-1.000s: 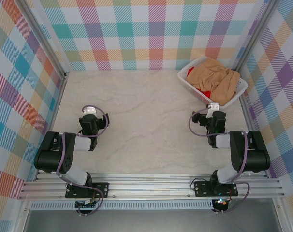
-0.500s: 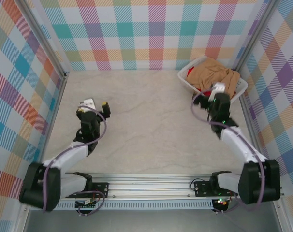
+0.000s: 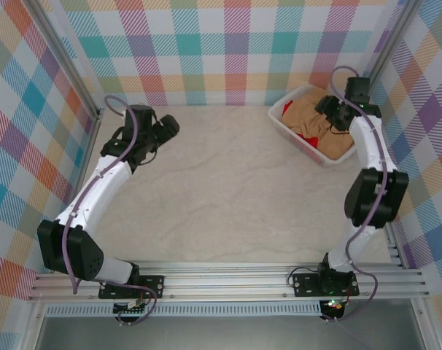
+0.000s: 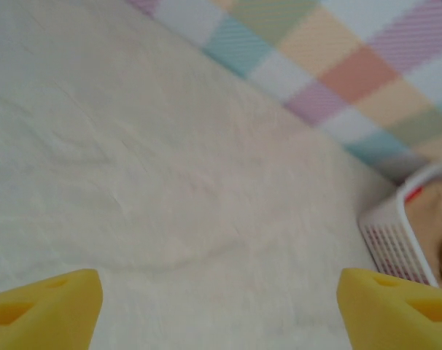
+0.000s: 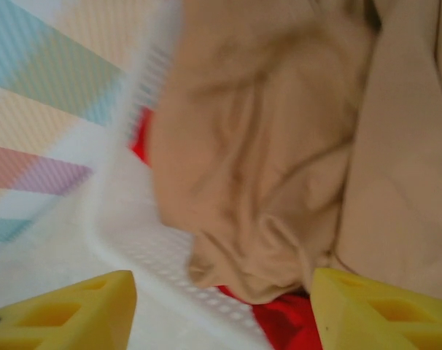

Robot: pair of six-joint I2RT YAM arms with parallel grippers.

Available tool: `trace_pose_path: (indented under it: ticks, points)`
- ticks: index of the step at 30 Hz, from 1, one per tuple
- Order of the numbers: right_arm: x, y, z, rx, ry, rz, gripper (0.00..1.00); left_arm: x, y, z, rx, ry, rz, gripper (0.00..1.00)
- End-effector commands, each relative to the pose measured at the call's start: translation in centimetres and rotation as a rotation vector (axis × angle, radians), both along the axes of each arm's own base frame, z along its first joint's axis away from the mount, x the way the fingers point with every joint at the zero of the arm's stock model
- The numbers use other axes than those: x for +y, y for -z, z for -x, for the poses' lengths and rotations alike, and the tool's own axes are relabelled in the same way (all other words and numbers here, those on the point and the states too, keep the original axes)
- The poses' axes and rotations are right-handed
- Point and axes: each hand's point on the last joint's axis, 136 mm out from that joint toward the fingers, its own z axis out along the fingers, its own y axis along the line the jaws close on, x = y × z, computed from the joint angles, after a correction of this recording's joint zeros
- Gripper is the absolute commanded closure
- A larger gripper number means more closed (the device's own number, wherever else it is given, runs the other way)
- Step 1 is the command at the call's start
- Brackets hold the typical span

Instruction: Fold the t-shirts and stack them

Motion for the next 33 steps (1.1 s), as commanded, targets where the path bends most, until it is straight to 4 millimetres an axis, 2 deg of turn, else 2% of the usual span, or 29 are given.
trace_pose_path:
  ticks: [1, 4, 8, 11, 15, 16, 17, 18, 21, 24, 27, 29, 33]
  points:
    - [0.1, 0.9, 0.2, 0.085, -0.011, -0.068, 0.39, -4.0, -3.3, 2.0, -0.052, 0.178, 0.11, 0.18]
    - [-0.1, 3.5, -0.6, 0.165, -0.008, -0.076, 0.42, -5.7, -3.9, 2.9, -0.066, 0.228, 0.128, 0.19]
    - [-0.1, 5.9, -1.5, 0.203, 0.0, -0.1, 0.48, -6.1, -3.6, 3.6, -0.051, 0.232, 0.118, 0.2]
    - [-0.1, 6.5, -2.0, 0.204, 0.009, -0.112, 0.66, -6.1, -3.5, 4.0, -0.049, 0.235, 0.112, 0.21]
    - [0.4, 5.7, -2.4, 0.172, -0.002, -0.13, 0.95, -5.8, -3.5, 4.3, -0.05, 0.234, 0.097, 0.21]
    - [0.3, 5.1, -2.3, 0.161, 0.004, -0.121, 1.0, -5.8, -3.4, 4.4, -0.047, 0.236, 0.096, 0.21]
    - [0.1, 4.4, -2.3, 0.142, 0.011, -0.109, 1.0, -5.9, -3.5, 4.4, -0.047, 0.238, 0.096, 0.22]
    - [0.0, 3.3, -2.3, 0.112, 0.015, -0.097, 1.0, -5.9, -3.4, 4.4, -0.044, 0.24, 0.095, 0.22]
    - [0.1, -1.7, -2.5, -0.032, 0.008, -0.061, 1.0, -5.8, -3.3, 4.4, -0.041, 0.233, 0.09, 0.23]
    - [1.4, -9.0, -2.4, -0.214, -0.04, -0.027, 1.0, -5.5, -3.2, 4.4, -0.038, 0.223, 0.08, 0.23]
    - [4.0, -17.2, -1.4, -0.437, -0.119, -0.005, 1.0, -5.4, -3.0, 4.4, -0.032, 0.216, 0.074, 0.24]
    - [6.2, -22.7, -0.1, -0.579, -0.176, -0.011, 1.0, -5.3, -2.6, 4.4, -0.022, 0.209, 0.067, 0.25]
    - [10.9, -31.5, 3.4, -0.81, -0.305, -0.044, 1.0, -4.4, -2.1, 4.4, -0.005, 0.165, 0.036, 0.26]
